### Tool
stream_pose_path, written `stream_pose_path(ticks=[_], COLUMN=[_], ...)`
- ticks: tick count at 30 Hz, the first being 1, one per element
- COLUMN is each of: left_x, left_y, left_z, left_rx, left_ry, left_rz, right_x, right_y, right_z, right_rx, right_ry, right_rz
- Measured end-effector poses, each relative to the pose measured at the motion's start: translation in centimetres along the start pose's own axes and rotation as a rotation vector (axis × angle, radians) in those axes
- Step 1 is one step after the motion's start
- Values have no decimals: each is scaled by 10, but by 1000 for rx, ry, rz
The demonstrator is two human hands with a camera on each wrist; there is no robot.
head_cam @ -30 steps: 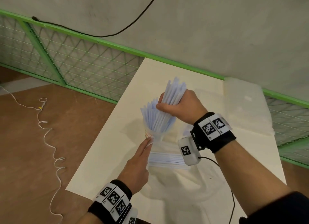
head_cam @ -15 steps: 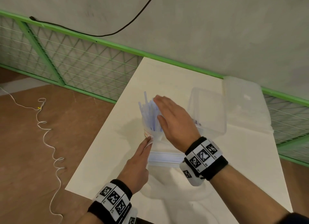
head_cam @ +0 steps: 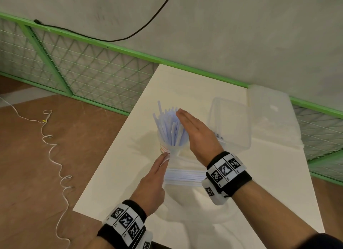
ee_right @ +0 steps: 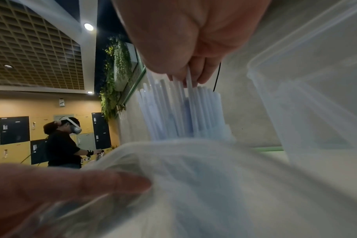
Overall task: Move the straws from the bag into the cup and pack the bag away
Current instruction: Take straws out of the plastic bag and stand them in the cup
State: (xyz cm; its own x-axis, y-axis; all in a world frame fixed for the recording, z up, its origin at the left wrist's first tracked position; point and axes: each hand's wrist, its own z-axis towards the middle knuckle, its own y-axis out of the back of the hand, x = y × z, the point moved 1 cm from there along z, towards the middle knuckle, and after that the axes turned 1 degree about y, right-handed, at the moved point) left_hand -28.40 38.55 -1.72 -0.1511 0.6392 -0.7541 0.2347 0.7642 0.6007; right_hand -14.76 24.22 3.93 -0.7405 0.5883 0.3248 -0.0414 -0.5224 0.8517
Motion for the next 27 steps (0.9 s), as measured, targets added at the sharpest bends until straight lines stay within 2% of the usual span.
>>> stream_pose_path(ticks=[4,10,15,19,22,24,27], left_x=[0,-1,-3,-2,-2,-1,-1], left_y=[0,0,2,1,0,0,1], left_z=[1,1,0,1,2,1,2], left_rx=[1,6,7,8,11,16,16], left_ry=[-4,9,18,19,24,24,29], left_rz=[14,9,8,10,2,-12,-17], right_x=[-3,-3,-4,-3,-4,-1,10], right_y=[3,-6,-8,-23,-27,-26,-11], right_z=[4,-1,4,-8,-11,-12,-11], right_rx=[-61,-39,-143,-34,12,26,-8], right_ry=[27,71,36,2,25,66,-10], right_rz=[39,35,56,105,37,-61,7])
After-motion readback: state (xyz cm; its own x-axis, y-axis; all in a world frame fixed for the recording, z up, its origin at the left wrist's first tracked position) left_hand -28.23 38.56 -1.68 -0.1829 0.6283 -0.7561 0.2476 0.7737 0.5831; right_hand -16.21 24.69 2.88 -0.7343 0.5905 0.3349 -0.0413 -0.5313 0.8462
